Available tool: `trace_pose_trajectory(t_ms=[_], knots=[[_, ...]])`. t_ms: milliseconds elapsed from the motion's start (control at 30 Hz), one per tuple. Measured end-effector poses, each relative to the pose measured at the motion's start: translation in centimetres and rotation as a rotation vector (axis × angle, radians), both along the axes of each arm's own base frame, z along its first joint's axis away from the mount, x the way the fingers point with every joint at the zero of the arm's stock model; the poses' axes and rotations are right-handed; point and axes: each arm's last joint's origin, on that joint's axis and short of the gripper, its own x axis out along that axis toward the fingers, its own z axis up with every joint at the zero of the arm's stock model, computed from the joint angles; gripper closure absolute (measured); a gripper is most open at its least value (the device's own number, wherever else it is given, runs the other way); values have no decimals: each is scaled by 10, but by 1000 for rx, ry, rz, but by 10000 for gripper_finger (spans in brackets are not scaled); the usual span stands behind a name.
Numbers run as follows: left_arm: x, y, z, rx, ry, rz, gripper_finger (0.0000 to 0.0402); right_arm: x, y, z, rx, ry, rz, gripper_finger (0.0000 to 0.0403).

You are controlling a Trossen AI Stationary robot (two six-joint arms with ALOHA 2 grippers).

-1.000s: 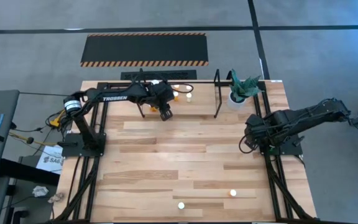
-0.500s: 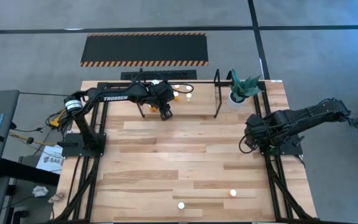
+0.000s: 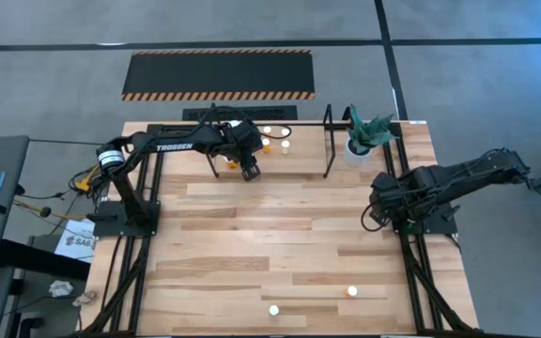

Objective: Pick and place medicine bottles onto shelf by color
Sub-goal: Put the red pill bottle on the shelf aligned with the other red pill bottles, then put the small orange pill bottle on the shelf aligned with the other small orange pill bottles

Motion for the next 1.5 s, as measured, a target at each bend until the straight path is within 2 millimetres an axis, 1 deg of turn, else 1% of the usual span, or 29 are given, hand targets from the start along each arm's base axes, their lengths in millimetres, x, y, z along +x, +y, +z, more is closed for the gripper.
trace_pose_trajectory(t_ms=[100, 300, 867, 1067, 1233, 1300, 1400, 1500], knots=[[0, 0, 0, -1, 0, 2, 288, 0, 0, 0, 0, 0, 0, 178], [0, 0, -1, -6, 5, 6, 264, 0, 0, 0, 0, 0, 0, 178], [2, 1, 2, -4, -19, 26, 214, 0, 0, 0, 0, 0, 0, 178], [6, 3, 19, 7, -25, 9, 202, 0, 0, 0, 0, 0, 0, 178], [8, 2, 38, -28, -27, -16, 197, 0, 0, 0, 0, 0, 0, 178], [10, -1, 49, -27, -45, -41, 197, 0, 0, 0, 0, 0, 0, 178], [15, -11, 70, 6, -83, -107, 199, 0, 0, 0, 0, 0, 0, 178], [20, -29, 88, 61, -108, -208, 200, 0, 0, 0, 0, 0, 0, 178]])
